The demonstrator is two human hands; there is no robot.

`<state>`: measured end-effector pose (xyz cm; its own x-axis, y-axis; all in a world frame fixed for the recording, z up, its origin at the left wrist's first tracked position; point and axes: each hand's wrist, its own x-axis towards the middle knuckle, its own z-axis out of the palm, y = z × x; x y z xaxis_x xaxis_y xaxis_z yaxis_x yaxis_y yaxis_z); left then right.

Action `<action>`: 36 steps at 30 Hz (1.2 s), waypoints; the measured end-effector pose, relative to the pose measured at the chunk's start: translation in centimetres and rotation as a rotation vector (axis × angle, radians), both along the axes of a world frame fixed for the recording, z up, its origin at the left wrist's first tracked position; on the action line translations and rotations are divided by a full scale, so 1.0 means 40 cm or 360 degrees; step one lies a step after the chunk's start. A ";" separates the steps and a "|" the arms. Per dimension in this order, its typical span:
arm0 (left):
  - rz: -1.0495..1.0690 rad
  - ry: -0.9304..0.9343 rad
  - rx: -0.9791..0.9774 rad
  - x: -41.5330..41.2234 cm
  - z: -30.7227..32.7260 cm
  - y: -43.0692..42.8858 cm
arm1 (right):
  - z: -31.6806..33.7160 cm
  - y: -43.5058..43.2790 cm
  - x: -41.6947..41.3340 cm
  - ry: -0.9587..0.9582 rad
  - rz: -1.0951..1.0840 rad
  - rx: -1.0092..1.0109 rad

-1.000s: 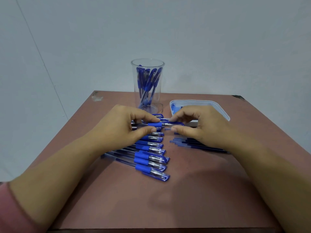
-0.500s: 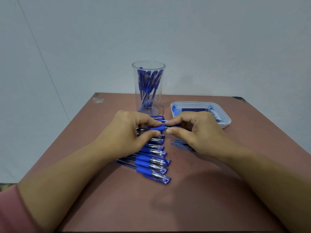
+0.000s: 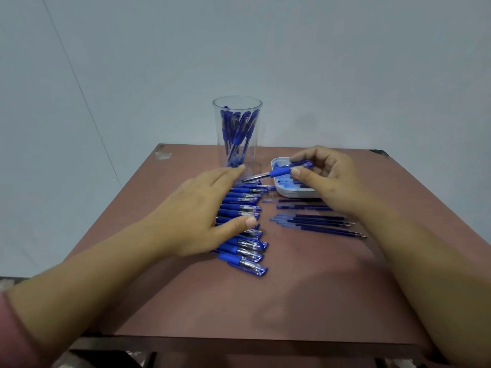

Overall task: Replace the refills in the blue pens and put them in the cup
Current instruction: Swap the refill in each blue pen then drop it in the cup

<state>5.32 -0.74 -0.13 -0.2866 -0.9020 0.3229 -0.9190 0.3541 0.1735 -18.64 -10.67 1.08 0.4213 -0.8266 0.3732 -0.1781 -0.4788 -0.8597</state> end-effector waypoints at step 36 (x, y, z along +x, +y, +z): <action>-0.0082 0.0186 0.0088 0.028 -0.064 0.053 | 0.138 -0.124 0.192 0.0465 -0.0412 -0.0761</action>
